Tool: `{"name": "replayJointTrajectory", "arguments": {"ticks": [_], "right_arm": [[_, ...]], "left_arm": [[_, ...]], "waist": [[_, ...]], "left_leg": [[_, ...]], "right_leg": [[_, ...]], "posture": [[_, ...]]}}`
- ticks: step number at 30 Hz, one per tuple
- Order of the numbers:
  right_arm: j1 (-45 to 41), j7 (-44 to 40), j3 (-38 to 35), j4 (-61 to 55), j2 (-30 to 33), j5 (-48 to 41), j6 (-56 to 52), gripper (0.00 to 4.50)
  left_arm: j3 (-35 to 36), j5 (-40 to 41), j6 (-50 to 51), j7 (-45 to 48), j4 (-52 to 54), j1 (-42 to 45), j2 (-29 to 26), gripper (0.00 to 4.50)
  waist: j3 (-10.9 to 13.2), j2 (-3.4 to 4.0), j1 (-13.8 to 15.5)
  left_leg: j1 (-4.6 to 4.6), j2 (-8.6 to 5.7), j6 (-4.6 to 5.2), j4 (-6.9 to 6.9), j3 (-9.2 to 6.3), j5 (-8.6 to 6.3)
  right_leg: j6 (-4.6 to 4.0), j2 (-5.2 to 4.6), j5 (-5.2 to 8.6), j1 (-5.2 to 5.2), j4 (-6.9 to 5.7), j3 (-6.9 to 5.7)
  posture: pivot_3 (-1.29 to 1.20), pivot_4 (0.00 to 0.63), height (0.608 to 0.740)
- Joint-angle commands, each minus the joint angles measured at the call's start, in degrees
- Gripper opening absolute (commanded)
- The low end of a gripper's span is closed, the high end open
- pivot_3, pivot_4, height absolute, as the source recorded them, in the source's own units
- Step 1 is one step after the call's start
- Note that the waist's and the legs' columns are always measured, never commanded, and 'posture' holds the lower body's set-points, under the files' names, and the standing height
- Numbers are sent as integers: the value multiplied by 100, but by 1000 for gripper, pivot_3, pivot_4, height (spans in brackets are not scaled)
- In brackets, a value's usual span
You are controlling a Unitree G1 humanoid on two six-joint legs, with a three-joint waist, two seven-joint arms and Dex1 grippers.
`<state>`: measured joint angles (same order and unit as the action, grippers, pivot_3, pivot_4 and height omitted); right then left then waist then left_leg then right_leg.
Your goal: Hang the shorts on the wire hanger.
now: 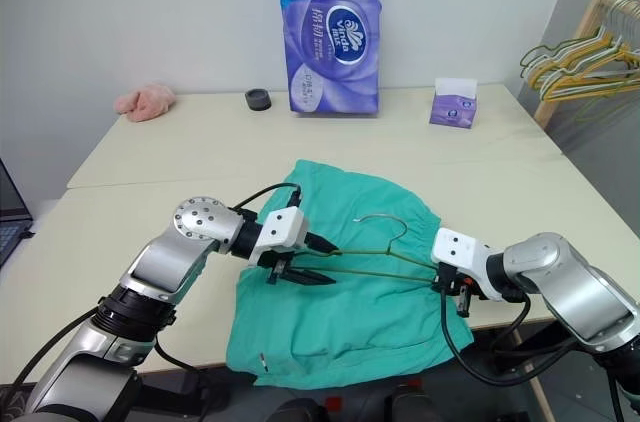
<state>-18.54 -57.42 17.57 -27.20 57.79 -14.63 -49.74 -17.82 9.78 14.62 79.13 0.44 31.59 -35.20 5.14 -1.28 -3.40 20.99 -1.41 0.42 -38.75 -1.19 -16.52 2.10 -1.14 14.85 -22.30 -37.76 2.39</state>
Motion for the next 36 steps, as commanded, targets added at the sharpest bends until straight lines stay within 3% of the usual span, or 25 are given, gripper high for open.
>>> {"name": "replayJointTrajectory", "arguments": {"ticks": [1, 2, 11, 16, 19, 25, 36], "right_arm": [[140, 47, -570, -198, 3, -287, -147, 0], [254, 86, -763, -189, 10, -368, -247, 0], [2006, 456, -2666, -539, -195, -1192, -1171, 0], [3371, 944, -4412, -696, -1145, -1681, -2256, 0], [3669, 1115, -4939, -702, -1496, -1887, -2674, 0], [3845, 1563, -5196, -407, -1710, -1881, -3050, 0], [3716, 1384, -4529, -289, -987, -2080, -3034, 0]], "left_arm": [[389, 245, -13, -243, -267, 183, 97, 3594], [524, 225, -81, -392, -493, 266, 110, 3872], [1221, 343, -68, -992, -1737, 525, 178, 3872], [823, 613, 262, -277, -1141, 2, 115, 3872], [700, 782, 484, 80, -804, -93, 47, 3872], [563, 665, 467, 141, -861, 107, 114, 3872], [550, 746, 608, 50, -596, 156, 155, 3872]], "waist": [[0, 0, 3], [-1, -1, 15], [-2, -2, 10], [-8, 0, -6], [-6, -1, -43], [-12, 7, -177], [-8, 7, -302]], "left_leg": [[0, 0, 0, 0, 0, 0], [0, 0, 0, 0, 0, 0], [4, -1, -2, -2, -5, -2], [1, 0, -6, 2, -6, -5], [4, 0, -9, -3, -3, -7], [-7, 0, -9, -1, 4, -7], [-4, 1, 1, 4, 6, -13]], "right_leg": [[0, 0, 0, 0, 0, 0], [0, 0, 0, 1, 0, 0], [2, 0, -1, 2, 0, -3], [3, 0, -1, 4, -3, -2], [4, -1, -1, 0, -7, 3], [8, 2, -1, 9, -1, 7], [13, 8, 5, 7, 3, 11]], "posture": [[-143, 50, 740], [-143, 50, 740], [-182, 49, 740], [-213, 52, 740], [-230, 54, 740], [-236, 55, 740], [-210, 69, 740]]}}
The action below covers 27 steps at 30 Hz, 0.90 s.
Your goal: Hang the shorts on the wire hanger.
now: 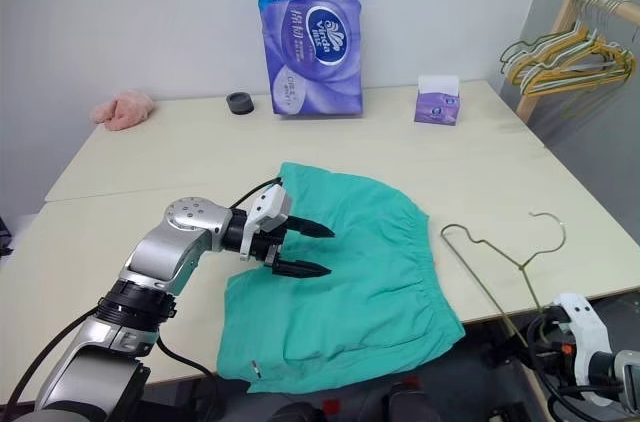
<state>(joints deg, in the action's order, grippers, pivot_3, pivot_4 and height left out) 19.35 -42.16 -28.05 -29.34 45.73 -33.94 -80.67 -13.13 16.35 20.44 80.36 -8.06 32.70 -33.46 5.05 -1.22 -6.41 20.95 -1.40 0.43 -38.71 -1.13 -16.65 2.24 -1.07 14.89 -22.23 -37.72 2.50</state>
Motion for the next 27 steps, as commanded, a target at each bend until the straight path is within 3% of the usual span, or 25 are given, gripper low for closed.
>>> {"name": "replayJointTrajectory", "arguments": {"ticks": [1, 11, 18, 27], "right_arm": [[-102, -182, 95, -87, 285, -200, 64, 0], [-630, -208, 410, -239, 731, -457, 205, 0], [-669, -162, 1009, -561, 1049, -404, 549, 0], [-1065, 138, 1871, 54, 1171, 222, 1167, 0]], "left_arm": [[107, 93, 34, -107, 277, 22, -25, 3872], [268, 14, -141, -393, -88, 158, -95, 3872], [325, -78, -402, -471, -505, 314, -120, 3872], [284, -174, -585, -481, -667, 372, -52, 3872]], "waist": [[1, 0, 0], [4, -5, 13], [6, -9, 20], [7, -11, 18]], "left_leg": [[1, 0, 0, 0, 0, 0], [1, 0, 2, -1, 0, -1], [3, 0, 2, -1, 0, -2], [4, 0, 1, -2, 1, -3]], "right_leg": [[1, 0, 0, 0, 1, 0], [3, 0, 2, 1, 4, 0], [4, 0, 2, 0, 7, 0], [4, -2, 1, -1, 8, 1]], "posture": [[-207, 69, 740], [-197, 68, 740], [-199, 64, 740], [-198, 63, 740]]}}
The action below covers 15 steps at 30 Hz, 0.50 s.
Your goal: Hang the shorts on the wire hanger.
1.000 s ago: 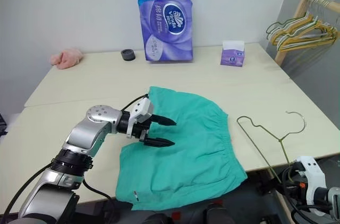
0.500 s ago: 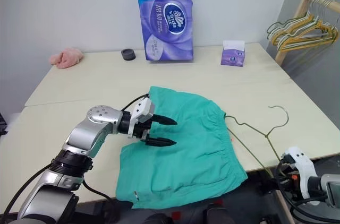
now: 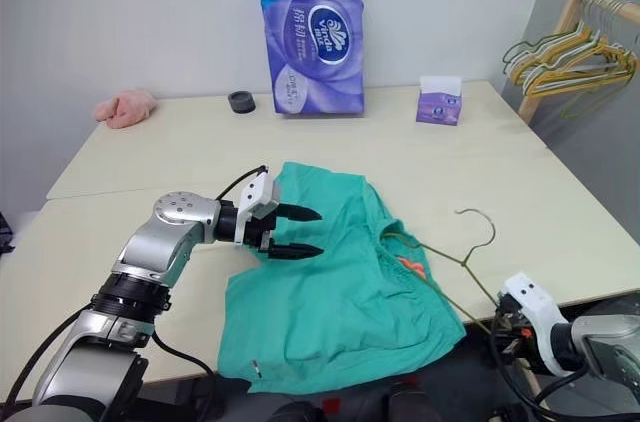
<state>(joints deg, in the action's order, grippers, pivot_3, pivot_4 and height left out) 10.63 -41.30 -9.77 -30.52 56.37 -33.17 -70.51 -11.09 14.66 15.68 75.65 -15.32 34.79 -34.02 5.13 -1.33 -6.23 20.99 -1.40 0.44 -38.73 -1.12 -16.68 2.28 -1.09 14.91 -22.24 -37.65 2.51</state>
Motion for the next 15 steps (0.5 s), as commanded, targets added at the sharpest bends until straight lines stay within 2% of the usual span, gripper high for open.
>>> {"name": "replayJointTrajectory", "arguments": {"ticks": [1, 8, 15], "right_arm": [[-252, 51, 63, 239, 121, 173, 173, 0], [-864, -262, 428, 805, 288, 209, 281, 0], [-1773, -292, 915, 1134, -138, 119, -19, 0]], "left_arm": [[79, -8, -112, -10, 66, 156, 6, 3872], [75, -49, -166, -34, 83, 118, 43, 3872], [105, -38, -144, -111, 138, 94, 70, 3872]], "waist": [[0, 0, 0], [1, -1, -1], [15, -25, -128]], "left_leg": [[0, 0, 0, 0, 0, 0], [0, 0, 0, 1, -1, 0], [-4, 9, 0, 1, 2, 0]], "right_leg": [[0, 0, 0, -1, 0, 1], [0, -1, 0, -2, 0, 0], [-1, 3, -1, -4, -4, 1]], "posture": [[-199, 63, 740], [-196, 64, 740], [-172, 65, 740]]}}
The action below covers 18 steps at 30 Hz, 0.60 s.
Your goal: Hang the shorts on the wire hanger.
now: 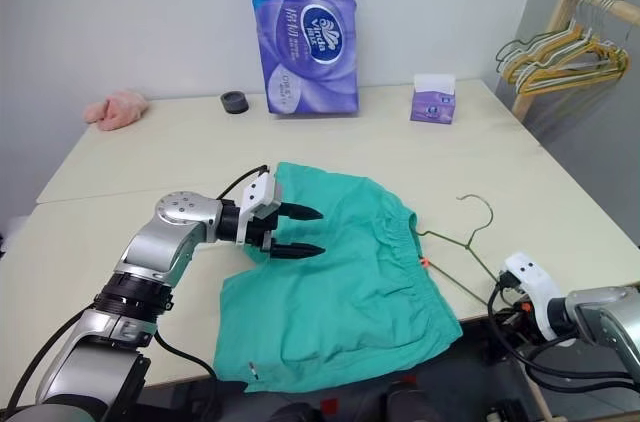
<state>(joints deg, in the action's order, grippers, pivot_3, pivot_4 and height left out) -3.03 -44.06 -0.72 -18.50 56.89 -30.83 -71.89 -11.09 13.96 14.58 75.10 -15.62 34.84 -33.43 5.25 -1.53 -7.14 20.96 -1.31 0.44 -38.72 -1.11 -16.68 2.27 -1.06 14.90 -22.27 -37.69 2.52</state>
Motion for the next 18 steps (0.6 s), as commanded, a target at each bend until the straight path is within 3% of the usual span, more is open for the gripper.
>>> {"name": "replayJointTrajectory", "arguments": {"ticks": [1, 10, 18], "right_arm": [[-527, -11, 52, -23, -268, -138, 43, 0], [-1515, -64, 202, 604, -772, -187, -360, 0], [-1581, -505, 285, -5, -222, -376, -428, 0]], "left_arm": [[121, 45, -20, -78, 184, 87, 12, 3872], [196, 103, 46, -225, 313, 42, -6, 3872], [221, 120, 52, -332, 372, 3, -32, 3872]], "waist": [[4, -10, -87], [6, -20, -333], [13, -9, -401]], "left_leg": [[0, 1, 0, 0, 0, 0], [-8, 12, -2, 2, 11, -2], [10, 11, -4, 3, 26, -4]], "right_leg": [[0, 0, 0, 0, 0, -1], [1, 1, -5, -3, -6, 6], [5, 1, -7, -36, -21, 20]], "posture": [[-165, 64, 740], [-144, 63, 740], [-142, 62, 740]]}}
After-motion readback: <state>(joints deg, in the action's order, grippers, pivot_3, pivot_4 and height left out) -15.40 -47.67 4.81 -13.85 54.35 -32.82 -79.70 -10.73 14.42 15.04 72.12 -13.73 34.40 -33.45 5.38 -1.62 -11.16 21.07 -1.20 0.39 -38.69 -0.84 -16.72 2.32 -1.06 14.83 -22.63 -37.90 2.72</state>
